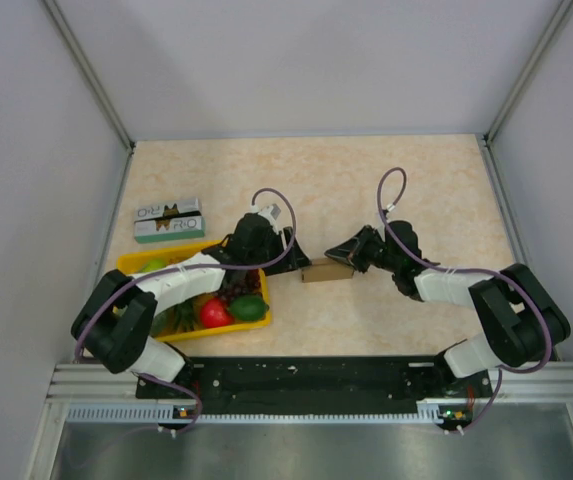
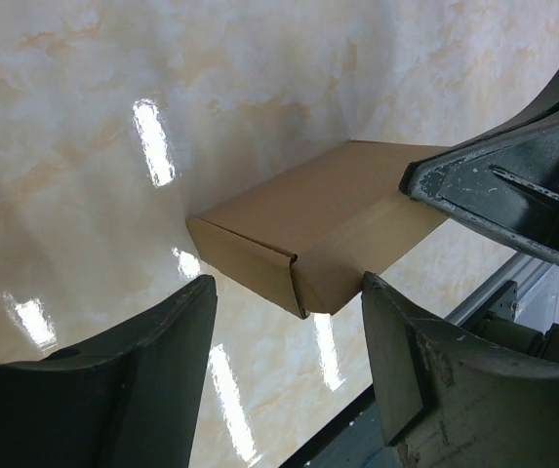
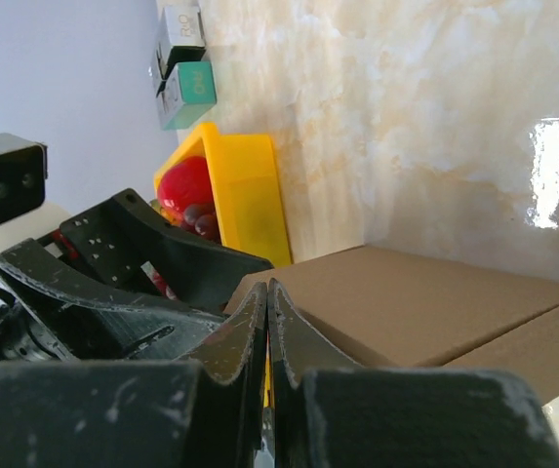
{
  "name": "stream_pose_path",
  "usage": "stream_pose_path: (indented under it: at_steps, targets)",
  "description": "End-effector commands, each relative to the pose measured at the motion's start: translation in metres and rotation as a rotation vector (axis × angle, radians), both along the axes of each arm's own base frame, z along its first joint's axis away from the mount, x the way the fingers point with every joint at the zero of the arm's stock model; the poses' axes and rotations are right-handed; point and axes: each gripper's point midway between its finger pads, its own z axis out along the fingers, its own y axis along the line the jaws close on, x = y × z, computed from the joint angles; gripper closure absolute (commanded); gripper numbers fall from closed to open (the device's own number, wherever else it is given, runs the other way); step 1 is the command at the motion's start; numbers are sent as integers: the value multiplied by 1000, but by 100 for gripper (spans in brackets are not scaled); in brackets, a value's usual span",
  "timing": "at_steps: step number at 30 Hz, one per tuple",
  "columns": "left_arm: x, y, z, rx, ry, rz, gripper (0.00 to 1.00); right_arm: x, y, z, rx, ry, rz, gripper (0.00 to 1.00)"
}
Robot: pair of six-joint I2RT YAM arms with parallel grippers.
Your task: Fold the paper box
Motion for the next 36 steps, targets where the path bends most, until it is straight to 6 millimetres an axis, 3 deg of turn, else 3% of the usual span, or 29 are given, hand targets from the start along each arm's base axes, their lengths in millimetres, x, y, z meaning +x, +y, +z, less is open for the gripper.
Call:
stream_pose_path:
  at_steps: [1, 2, 9, 12, 14, 16, 19, 24, 26, 27, 30, 33, 36]
  targets:
    - [-5, 2, -3, -76, -47, 15, 35, -16, -11, -39, -102, 72, 5, 100]
    - [-5, 1, -1, -96, -66, 10, 35, -17, -11, -40, -100, 71, 6, 100]
    - [-14, 13, -38, -30, -7, 37, 38, -21, -14, -43, -114, 66, 10, 100]
    - [-19, 17, -52, -13, 28, 45, 39, -15, -8, -18, -89, 18, 61, 100]
    - [-21, 19, -56, -12, 36, 47, 39, -5, -6, 13, -92, -13, 89, 100]
    - [-22, 21, -59, -4, 38, 47, 40, 5, -16, 46, -78, -92, 85, 96]
    - [-22, 22, -57, 4, 26, 42, 41, 7, -26, 66, -51, -137, 104, 89]
    - [-19, 21, -55, 18, 14, 36, 41, 2, -26, 58, -26, -141, 175, 90]
    - [-19, 21, -55, 17, 15, 35, 42, -5, -28, 37, -11, -112, 176, 94]
    - [-19, 21, -56, 19, 19, 34, 42, -4, -27, 35, 1, -137, 173, 95]
    - [-19, 22, -57, 26, 20, 30, 42, -13, -34, -6, 12, -44, 158, 99]
    - [-20, 23, -57, 35, 16, 27, 42, -21, -33, -20, 56, -31, 168, 100]
    - [-19, 25, -57, 44, 12, 29, 42, -17, -29, 3, 108, -79, 183, 100]
